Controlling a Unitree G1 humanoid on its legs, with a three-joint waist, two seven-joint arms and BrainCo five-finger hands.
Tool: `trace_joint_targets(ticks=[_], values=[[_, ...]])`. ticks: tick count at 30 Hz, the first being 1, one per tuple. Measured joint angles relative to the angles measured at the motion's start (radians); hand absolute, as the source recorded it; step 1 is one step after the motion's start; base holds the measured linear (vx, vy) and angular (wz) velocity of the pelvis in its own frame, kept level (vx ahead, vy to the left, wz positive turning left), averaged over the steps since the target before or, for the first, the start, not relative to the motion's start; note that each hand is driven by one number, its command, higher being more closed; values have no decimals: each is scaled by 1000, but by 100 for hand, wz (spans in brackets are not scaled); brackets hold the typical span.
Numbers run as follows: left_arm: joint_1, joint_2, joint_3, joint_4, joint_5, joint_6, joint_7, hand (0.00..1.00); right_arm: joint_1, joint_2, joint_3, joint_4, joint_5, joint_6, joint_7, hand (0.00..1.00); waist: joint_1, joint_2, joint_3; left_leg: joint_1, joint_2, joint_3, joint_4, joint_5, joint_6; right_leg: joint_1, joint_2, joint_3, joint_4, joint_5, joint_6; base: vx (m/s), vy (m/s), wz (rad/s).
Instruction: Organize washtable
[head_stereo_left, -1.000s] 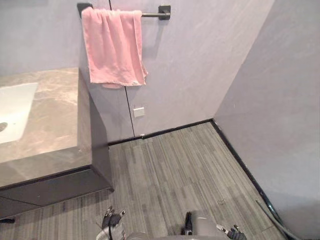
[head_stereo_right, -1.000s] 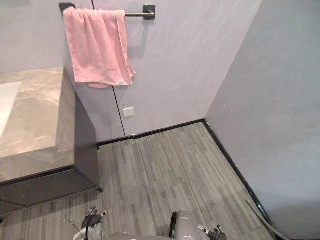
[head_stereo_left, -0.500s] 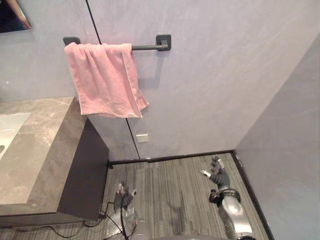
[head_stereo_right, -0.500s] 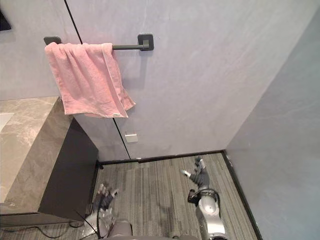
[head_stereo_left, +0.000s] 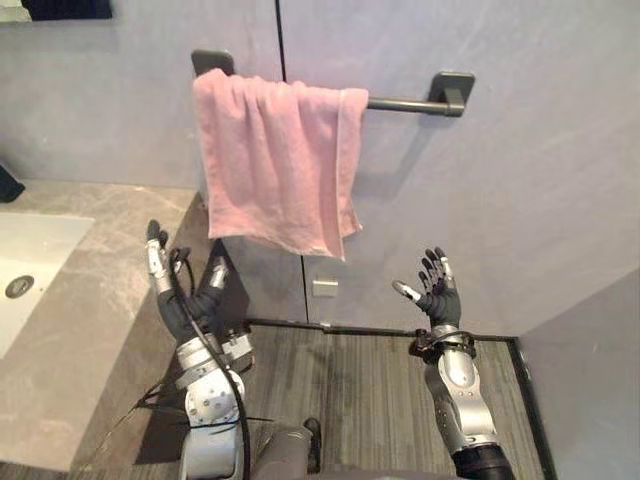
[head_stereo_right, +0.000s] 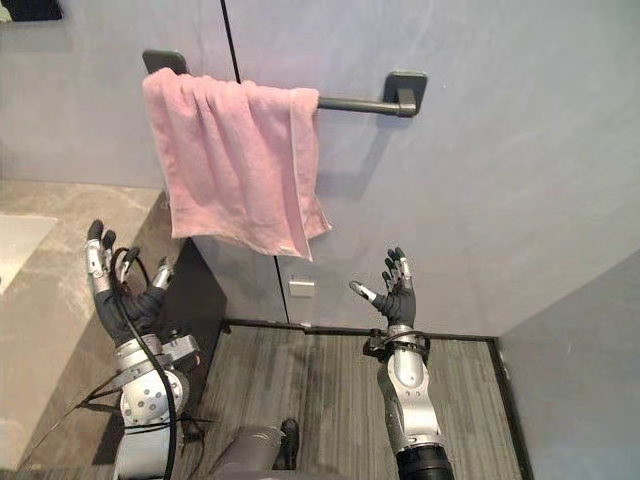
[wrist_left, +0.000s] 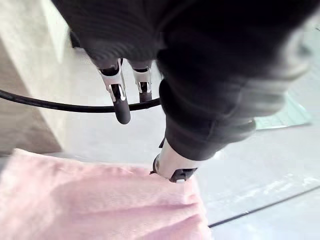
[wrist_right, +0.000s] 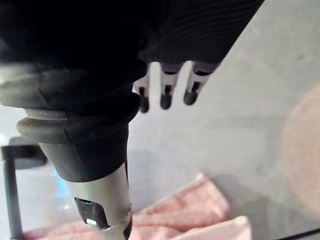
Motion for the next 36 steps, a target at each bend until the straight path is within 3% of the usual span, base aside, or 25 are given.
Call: trace_joint_targets(ticks=[2, 4, 6, 8, 9, 10, 11, 13, 15, 26, 36], values=[[-4, 8, -5, -10, 6, 1, 22, 0, 17, 13, 11, 3, -2, 0, -1, 0, -15, -1, -1, 57, -14, -2, -5, -26, 12, -99, -31, 41, 244, 10, 12, 250, 210, 7], [-3, 24, 4, -34, 26, 4, 55, 0, 19, 14, 43, 7, -2, 1, -1, 0, -28, 10, -3, 113, -12, -4, -31, -38, 13, -160, -24, 49, 302, -14, -5, 200, 111, 1], [-8, 28, 10, -60, 71, 5, 92, 0, 12, 15, 76, 6, -2, 0, 0, 0, -32, 10, -9, 153, 1, -3, -55, -38, 12, -197, 1, 9, 195, -42, -8, 182, 35, 2], [-2, 31, 12, -63, 85, 9, 103, 0, 12, 15, 100, 8, -2, 0, 0, 0, -32, 5, -14, 170, 13, -3, -53, -43, 4, -193, 38, -16, 12, -33, -14, 203, -25, 13], [5, 36, 18, -62, 85, 14, 105, 0, 12, 18, 113, 8, 1, 0, 2, 0, -32, -9, -22, 172, 10, -3, -48, -48, -5, -189, 53, -14, -98, 6, -30, 228, -96, 18], [19, 36, 27, -62, 85, 17, 107, 0, 13, 24, 128, 10, 3, 0, 2, 0, -30, -26, -27, 176, 2, -5, -35, -54, -13, -178, 62, -7, -186, 98, -43, 196, -93, 25], [29, 33, 28, -55, 86, 19, 108, 0, 16, 26, 132, 12, 3, 0, 3, 0, -31, -29, -31, 178, 4, -14, -23, -57, -18, -167, 67, -8, -205, 114, -33, 187, -118, 23], [78, 4, 31, -51, 91, 28, 105, 0, 27, 24, 150, 12, 5, 1, 6, 0, -25, 6, -49, 184, 28, -43, -36, -67, -35, -109, 108, -21, -310, 149, -41, 183, -112, 13], [85, -10, 50, -50, 103, 37, 104, 0, 27, 25, 157, 12, 5, 2, 16, 0, -24, 14, -54, 186, 39, -60, -65, -67, -36, -86, 130, -32, -376, 175, -50, 115, -95, 7], [66, -19, 134, -26, 57, 99, 61, 0, 23, 38, 175, 0, 9, 18, 24, 0, -23, -10, -68, 197, 33, -107, -184, -15, -63, -51, 151, -76, -511, 216, -65, 61, -58, 9], [-182, 10, 206, -21, -42, 151, 64, 0, -101, 36, 228, -122, 12, 30, 20, 0, -26, -13, -35, 110, 33, -102, -209, 17, -67, -161, 144, -80, -483, 219, -70, -16, -9, 0]])
